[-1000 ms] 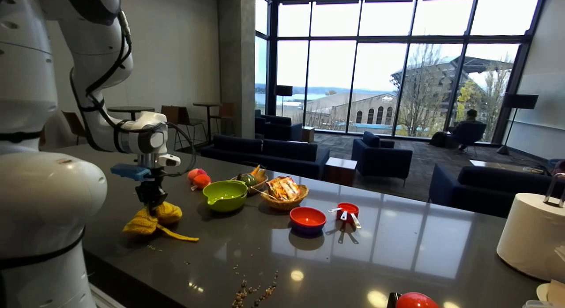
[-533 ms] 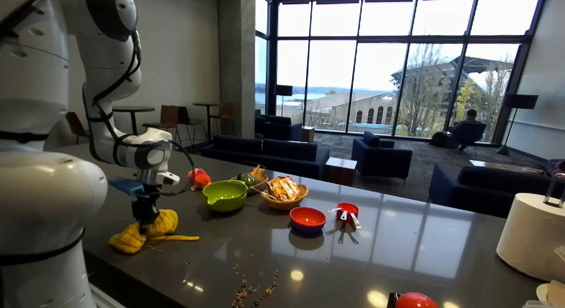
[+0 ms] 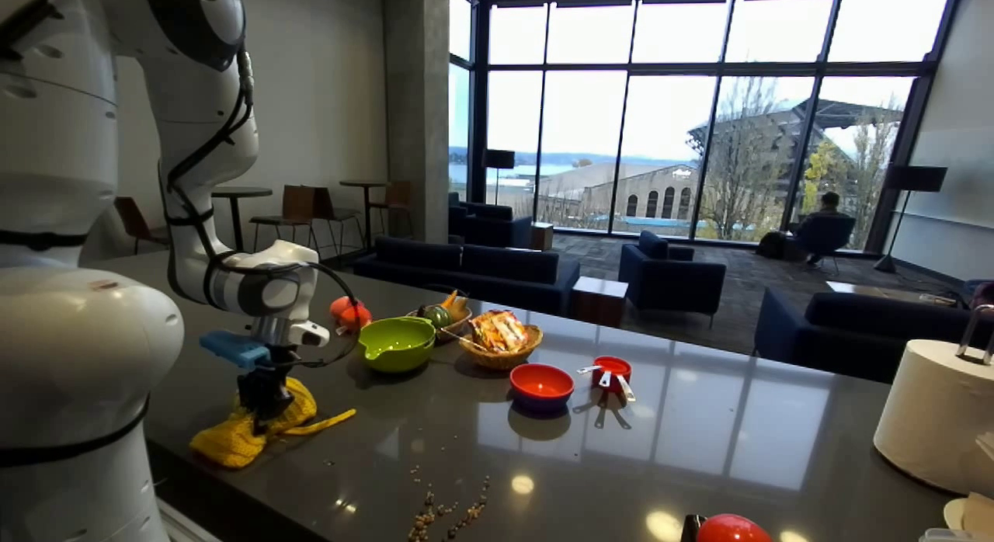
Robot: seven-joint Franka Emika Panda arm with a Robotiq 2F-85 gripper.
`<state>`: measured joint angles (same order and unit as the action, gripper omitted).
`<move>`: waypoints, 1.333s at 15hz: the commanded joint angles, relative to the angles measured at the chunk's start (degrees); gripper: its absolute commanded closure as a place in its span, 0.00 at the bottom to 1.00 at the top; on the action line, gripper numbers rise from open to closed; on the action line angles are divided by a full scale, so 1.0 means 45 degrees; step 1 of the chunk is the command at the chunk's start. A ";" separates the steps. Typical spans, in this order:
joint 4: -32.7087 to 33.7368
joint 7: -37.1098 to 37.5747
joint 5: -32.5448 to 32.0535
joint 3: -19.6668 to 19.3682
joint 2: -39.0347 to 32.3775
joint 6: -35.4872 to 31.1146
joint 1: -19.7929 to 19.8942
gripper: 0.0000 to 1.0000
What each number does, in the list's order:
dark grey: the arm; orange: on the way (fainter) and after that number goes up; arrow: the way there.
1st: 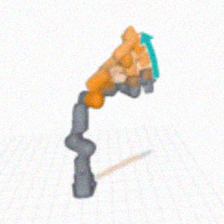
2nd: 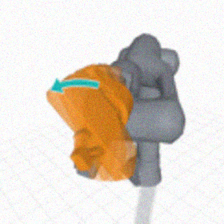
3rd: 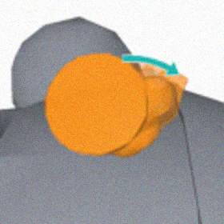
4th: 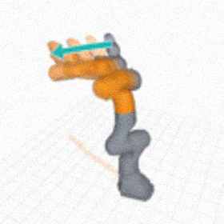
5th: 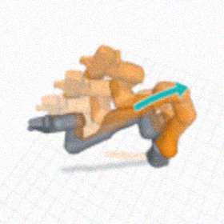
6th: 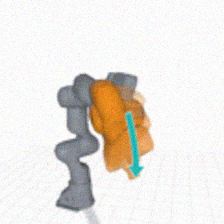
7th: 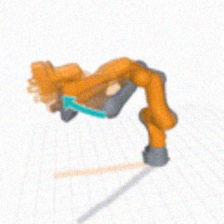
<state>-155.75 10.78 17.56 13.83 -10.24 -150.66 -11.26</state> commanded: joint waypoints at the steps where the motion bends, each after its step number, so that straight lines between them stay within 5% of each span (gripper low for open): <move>1: -0.1174 -0.0812 -0.0884 -0.0936 0.0424 -0.0544 0.0618 0.96; 13: -0.0691 -0.0379 -0.8149 -0.5742 0.0010 -0.0061 0.3213 0.96; 20: -0.0658 0.0550 -1.0441 -0.7280 0.0168 0.0011 0.4079 0.96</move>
<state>-158.85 9.61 -25.52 -17.24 -8.79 -150.21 6.27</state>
